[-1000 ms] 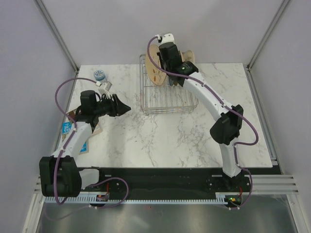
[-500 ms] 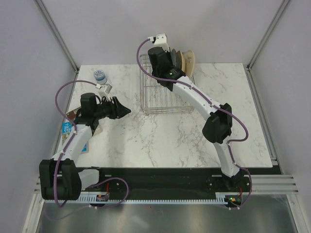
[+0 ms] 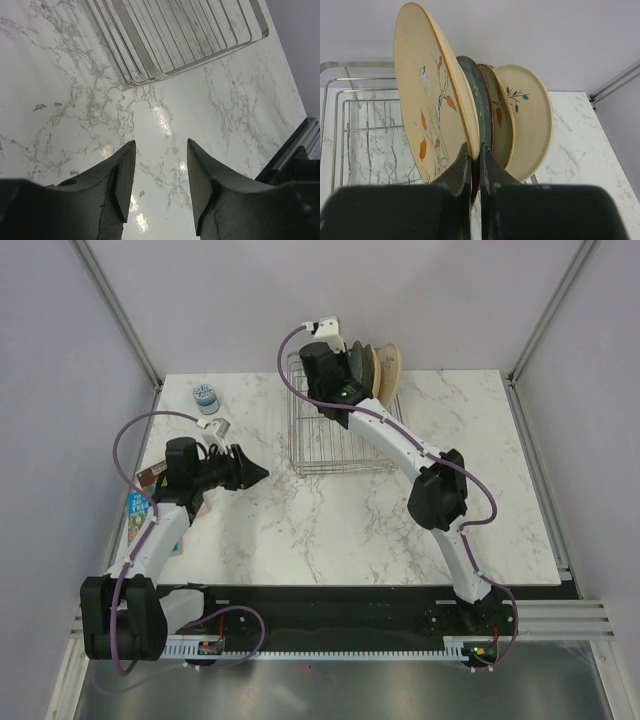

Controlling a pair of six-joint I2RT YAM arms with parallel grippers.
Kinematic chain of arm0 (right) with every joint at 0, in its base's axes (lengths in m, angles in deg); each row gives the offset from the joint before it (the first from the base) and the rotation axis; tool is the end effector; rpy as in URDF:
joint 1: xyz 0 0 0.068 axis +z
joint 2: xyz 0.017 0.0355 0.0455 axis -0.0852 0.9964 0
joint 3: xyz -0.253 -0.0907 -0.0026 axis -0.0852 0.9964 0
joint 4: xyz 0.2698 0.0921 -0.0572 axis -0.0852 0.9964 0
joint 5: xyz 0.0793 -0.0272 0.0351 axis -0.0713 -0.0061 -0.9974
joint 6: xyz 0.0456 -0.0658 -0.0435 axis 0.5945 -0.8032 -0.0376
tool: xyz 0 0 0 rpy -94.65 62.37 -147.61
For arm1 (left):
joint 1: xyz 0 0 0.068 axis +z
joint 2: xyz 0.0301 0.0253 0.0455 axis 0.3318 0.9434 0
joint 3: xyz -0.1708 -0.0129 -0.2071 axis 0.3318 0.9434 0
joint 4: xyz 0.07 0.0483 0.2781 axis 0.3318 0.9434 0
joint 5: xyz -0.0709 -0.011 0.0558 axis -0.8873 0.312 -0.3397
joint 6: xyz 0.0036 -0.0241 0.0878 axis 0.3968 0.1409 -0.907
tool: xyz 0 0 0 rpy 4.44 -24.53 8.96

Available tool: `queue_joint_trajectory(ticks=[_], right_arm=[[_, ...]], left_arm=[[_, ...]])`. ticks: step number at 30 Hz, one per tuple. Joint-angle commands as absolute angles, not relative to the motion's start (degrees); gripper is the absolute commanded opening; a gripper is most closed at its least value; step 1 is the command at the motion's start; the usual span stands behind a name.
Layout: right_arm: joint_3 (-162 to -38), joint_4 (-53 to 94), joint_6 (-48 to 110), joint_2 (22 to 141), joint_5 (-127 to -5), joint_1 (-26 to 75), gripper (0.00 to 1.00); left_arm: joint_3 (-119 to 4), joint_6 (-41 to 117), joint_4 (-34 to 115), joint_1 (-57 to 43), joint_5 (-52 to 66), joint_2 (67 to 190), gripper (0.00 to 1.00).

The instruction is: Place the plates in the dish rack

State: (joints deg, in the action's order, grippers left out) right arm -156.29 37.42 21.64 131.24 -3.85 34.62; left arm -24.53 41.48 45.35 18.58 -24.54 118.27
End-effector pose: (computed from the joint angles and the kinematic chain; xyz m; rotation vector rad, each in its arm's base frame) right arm 0.4901 0.3181 0.3414 0.0020 1.7540 -0.4097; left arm 0.3046 -0.0566 0.2149 0.1791 2.0600 -0.8887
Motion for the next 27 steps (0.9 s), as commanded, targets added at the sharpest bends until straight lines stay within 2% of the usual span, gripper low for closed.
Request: queue_joint_trajectory(ticks=[1,11,27], right_arm=[[-161.27,28.1,21.51,130.47,1.71,34.31,0.0],[-160.83,16.67,13.69,131.97,6.29,34.14,0.0],[-157.84,17.81,12.19,134.87,5.94,34.14,0.0]], left_arm=[[-23.81,39.0,43.54,18.85,-23.68,117.02,0.52],[-23.02,38.64,43.18,18.85,-23.59,117.2,0.52],[-21.61,38.73,42.66,18.85,-22.89,116.41,0.52]])
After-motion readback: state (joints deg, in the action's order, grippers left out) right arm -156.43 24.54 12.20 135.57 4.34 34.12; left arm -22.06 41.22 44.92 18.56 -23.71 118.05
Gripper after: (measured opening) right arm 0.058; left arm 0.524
